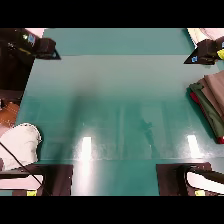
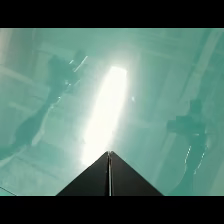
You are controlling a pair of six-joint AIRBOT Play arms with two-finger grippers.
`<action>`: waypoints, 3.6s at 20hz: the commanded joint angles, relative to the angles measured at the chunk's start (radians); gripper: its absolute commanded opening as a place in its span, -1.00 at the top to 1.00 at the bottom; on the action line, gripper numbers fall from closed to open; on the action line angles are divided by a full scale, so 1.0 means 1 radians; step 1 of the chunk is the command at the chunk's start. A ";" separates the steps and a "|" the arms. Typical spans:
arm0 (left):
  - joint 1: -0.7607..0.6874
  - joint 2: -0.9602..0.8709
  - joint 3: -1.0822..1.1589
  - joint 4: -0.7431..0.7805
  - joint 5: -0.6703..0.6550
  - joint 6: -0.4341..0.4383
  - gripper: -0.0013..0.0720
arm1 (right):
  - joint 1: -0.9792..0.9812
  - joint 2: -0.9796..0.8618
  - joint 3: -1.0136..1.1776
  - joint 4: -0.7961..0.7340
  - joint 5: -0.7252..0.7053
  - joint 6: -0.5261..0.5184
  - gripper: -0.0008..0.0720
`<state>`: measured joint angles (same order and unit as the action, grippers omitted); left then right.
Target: Fold the shirts.
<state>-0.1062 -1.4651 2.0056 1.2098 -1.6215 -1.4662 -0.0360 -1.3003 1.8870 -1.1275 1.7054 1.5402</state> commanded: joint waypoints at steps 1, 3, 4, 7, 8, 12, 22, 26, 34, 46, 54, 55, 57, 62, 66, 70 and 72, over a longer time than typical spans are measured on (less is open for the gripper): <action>-0.019 0.098 -0.049 0.259 -0.123 -0.047 0.90 | 0.001 -0.001 0.000 0.000 -0.021 -0.024 0.93; -0.020 0.200 -0.147 0.369 -0.134 -0.070 0.90 | 0.001 -0.001 0.001 0.001 -0.041 -0.036 0.93; -0.019 0.253 -0.219 0.415 -0.153 -0.072 0.90 | 0.001 -0.001 0.000 0.001 -0.050 -0.048 0.92; -0.019 0.388 -0.476 0.521 -0.159 -0.088 0.55 | 0.001 -0.001 0.000 0.001 -0.074 -0.050 0.93; -0.019 0.429 -0.576 0.559 -0.133 -0.124 -0.38 | 0.001 -0.001 0.000 0.001 -0.080 -0.050 0.92; 0.019 0.512 -0.926 0.719 -0.010 -0.214 -0.70 | 0.001 -0.001 0.000 0.001 -0.080 -0.050 0.93; 0.240 0.511 -1.343 0.668 0.322 -0.262 -0.70 | 0.001 -0.001 0.000 0.003 -0.055 -0.050 0.93; 0.240 0.512 -1.328 0.629 0.338 -0.263 0.33 | 0.001 -0.001 0.001 0.003 -0.052 -0.050 0.92; 0.237 0.552 -0.803 0.223 0.197 -0.028 0.90 | -0.016 0.013 0.001 0.005 -0.064 -0.050 0.92; 0.008 0.504 -0.286 -0.391 0.132 0.082 0.90 | -0.016 0.181 0.001 0.002 -0.338 -0.049 0.93; -0.402 0.082 -0.286 -0.266 0.117 0.132 0.90 | -0.016 0.216 0.001 0.003 -0.266 -0.046 0.93; -0.425 0.026 -0.286 -0.264 0.117 0.146 0.87 | -0.016 0.216 0.001 0.002 -0.249 -0.045 0.93; -0.429 -0.041 -0.286 -0.245 0.103 0.137 -0.56 | -0.016 0.216 0.001 0.003 -0.213 -0.044 0.93; -0.357 -0.012 -0.323 -0.087 0.035 0.056 -0.51 | -0.016 0.215 0.001 0.001 -0.198 -0.045 0.93; -0.371 0.093 -0.630 -0.164 0.232 0.032 -0.51 | -0.016 0.210 0.000 0.000 -0.198 -0.045 0.93; -0.400 0.163 -1.020 -0.386 0.458 0.037 -0.51 | -0.016 0.210 0.000 -0.001 -0.209 -0.045 0.93; -0.434 0.163 -1.151 -0.466 0.564 0.063 -0.51 | -0.016 0.210 0.000 -0.001 -0.210 -0.045 0.93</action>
<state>-0.5091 -1.3254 1.0626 0.8883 -1.2327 -1.4231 -0.0513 -1.0901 1.8870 -1.1282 1.4986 1.4960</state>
